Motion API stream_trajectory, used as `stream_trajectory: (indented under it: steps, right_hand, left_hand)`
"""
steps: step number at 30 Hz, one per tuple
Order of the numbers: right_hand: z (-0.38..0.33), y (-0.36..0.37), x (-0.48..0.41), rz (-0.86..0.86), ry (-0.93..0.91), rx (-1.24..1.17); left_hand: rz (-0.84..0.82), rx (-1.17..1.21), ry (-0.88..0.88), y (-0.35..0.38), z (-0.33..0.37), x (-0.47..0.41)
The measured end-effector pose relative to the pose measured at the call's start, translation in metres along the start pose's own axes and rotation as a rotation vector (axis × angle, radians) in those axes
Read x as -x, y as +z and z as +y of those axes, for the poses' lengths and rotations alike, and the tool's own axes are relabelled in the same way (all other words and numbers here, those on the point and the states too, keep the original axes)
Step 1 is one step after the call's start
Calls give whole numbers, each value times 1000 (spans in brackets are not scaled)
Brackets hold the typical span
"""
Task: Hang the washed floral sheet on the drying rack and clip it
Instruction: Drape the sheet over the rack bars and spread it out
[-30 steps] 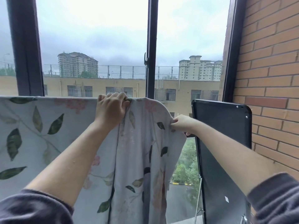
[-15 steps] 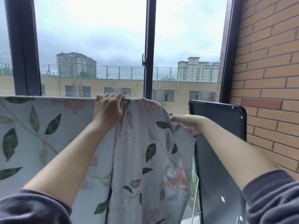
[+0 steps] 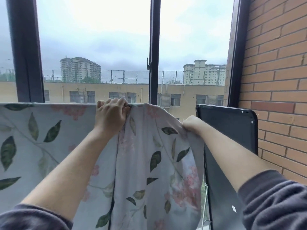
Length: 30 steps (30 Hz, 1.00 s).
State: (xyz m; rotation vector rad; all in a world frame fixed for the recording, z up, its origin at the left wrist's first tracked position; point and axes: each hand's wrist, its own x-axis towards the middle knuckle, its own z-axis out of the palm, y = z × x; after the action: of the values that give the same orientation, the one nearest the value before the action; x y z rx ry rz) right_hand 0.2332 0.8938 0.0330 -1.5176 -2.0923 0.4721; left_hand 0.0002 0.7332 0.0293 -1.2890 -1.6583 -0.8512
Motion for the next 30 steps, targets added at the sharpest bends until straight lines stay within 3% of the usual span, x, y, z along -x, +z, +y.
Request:
stream_trajectory:
  steps: [2,6,12,15,18,21,23,26,30]
  right_hand:
    - [4,-2,-4,34,25,11]
    - [24,0,-4,20,130,256]
    - [69,-18,-13,-259,305,-35]
    - [80,-25,-14,-189,388,-310]
    - [85,-28,-18,-115,450,-810]
    - [86,-34,-27,-97,425,-1256]
    - [82,-40,-31,-145,356,-1384]
    - [78,-42,-30,-225,217,-1120]
    - [85,-41,-43,88,304,-477]
  left_hand:
    - [-1,-4,-5,0,-1,0]
    - [-4,2,-4,0,2,0]
    - [18,-10,8,2,3,1]
    - [23,-9,12,1,4,1]
    - [18,-7,7,2,5,0]
    - [14,-9,8,3,4,1]
    - [21,-20,9,4,4,0]
    - [26,-34,3,4,2,0]
    - [38,-34,9,5,2,0]
